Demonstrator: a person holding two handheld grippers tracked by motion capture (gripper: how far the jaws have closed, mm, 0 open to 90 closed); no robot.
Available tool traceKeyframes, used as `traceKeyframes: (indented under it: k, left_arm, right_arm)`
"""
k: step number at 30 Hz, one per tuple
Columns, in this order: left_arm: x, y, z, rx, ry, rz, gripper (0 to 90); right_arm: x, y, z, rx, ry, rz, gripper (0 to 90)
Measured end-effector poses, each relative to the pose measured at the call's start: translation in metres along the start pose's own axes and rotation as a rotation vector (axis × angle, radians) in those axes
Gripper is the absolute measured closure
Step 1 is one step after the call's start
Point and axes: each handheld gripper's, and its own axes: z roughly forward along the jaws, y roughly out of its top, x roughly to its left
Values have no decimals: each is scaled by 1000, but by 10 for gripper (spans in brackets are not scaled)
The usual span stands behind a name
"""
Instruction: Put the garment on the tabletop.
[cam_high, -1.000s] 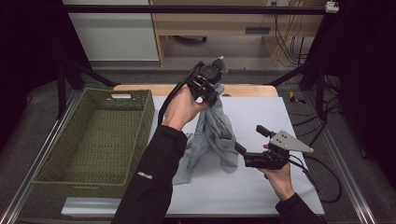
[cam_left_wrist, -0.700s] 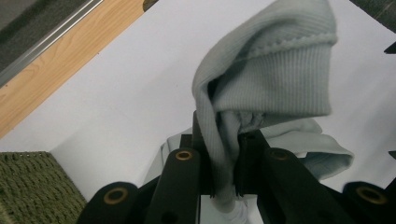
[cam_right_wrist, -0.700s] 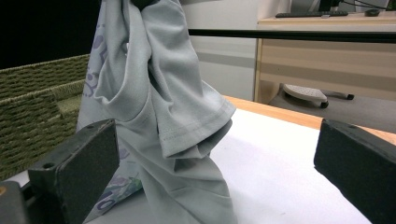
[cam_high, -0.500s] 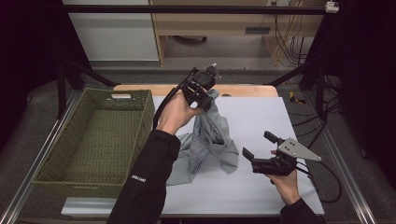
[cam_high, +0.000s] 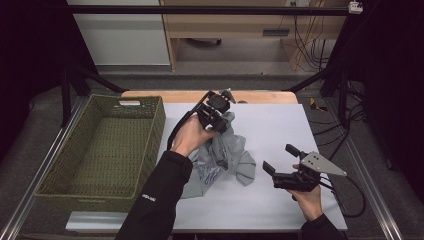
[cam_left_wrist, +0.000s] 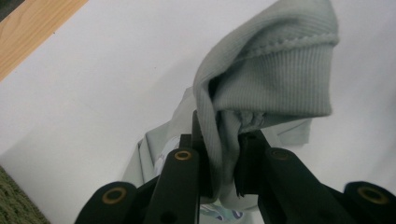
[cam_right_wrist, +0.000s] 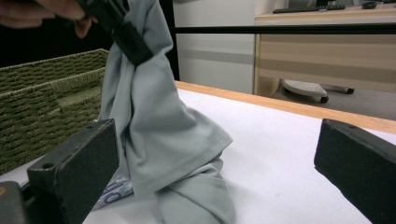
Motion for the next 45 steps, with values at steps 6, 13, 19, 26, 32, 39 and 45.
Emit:
traceKeyframes:
  k: [6,13,19,26,32,39,45]
  left_arm:
    - [0,-13,17,-4,-21,-7,796]
    - [0,-27,33,-28,-44,-8,790]
    - [3,-38,45,-40,-66,-9,765]
    - [6,-47,41,-145,-67,-39,516]
    - [3,-55,24,-321,0,-57,316]
    - [0,-73,7,-501,41,-81,202]
    - [-3,-91,2,-646,45,-98,128]
  right_arm:
    - [-1,-1,-3,12,-4,16,5]
    - [-1,-2,-4,7,2,30,5]
    - [-2,-5,-2,21,3,14,4]
    - [-1,-7,0,38,4,26,4]
    - [-2,-8,1,38,3,24,4]
    - [-4,-7,0,34,-4,28,4]
    - [-7,-7,-1,28,-8,33,4]
